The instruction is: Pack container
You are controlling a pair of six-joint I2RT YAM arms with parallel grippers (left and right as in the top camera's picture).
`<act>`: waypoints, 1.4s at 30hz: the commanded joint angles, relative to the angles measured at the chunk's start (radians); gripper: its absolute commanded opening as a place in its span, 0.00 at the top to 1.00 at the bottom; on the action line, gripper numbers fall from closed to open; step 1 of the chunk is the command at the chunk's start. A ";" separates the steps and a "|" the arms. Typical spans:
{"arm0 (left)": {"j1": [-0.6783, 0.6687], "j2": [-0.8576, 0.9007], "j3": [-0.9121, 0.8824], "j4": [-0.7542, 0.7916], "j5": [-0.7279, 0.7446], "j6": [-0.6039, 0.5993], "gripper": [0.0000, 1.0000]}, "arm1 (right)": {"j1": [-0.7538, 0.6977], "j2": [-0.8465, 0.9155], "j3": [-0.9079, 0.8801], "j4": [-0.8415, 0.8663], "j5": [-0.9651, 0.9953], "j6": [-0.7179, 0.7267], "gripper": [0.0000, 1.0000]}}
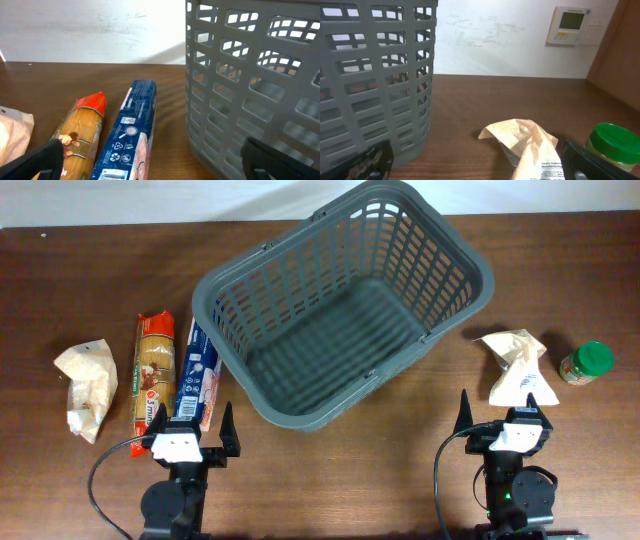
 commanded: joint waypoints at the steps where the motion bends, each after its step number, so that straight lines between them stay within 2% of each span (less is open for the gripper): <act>1: -0.003 -0.010 -0.016 0.006 0.011 -0.013 0.01 | 0.005 -0.007 -0.005 -0.008 -0.002 -0.003 0.01; 28: -0.003 -0.010 -0.016 0.010 0.017 -0.013 0.01 | 0.005 -0.007 -0.005 -0.008 -0.002 -0.003 0.01; 33: -0.003 0.043 -0.015 0.008 0.231 -0.014 0.01 | 0.005 -0.007 -0.005 -0.007 -0.003 -0.003 0.01; 37: -0.003 0.053 -0.009 0.003 0.446 -0.245 0.01 | 0.005 -0.007 -0.004 -0.008 -0.137 -0.002 0.01; 38: -0.003 0.053 0.002 -0.003 0.496 -0.288 0.01 | 0.005 -0.007 0.012 0.008 -0.168 0.043 0.01; 41: -0.003 0.053 0.098 -0.002 0.630 -0.346 0.01 | 0.005 -0.007 0.106 0.034 -0.208 0.391 0.01; 42: -0.003 0.055 0.156 -0.002 0.640 -0.345 0.01 | 0.005 -0.007 0.142 0.033 -0.243 0.452 0.01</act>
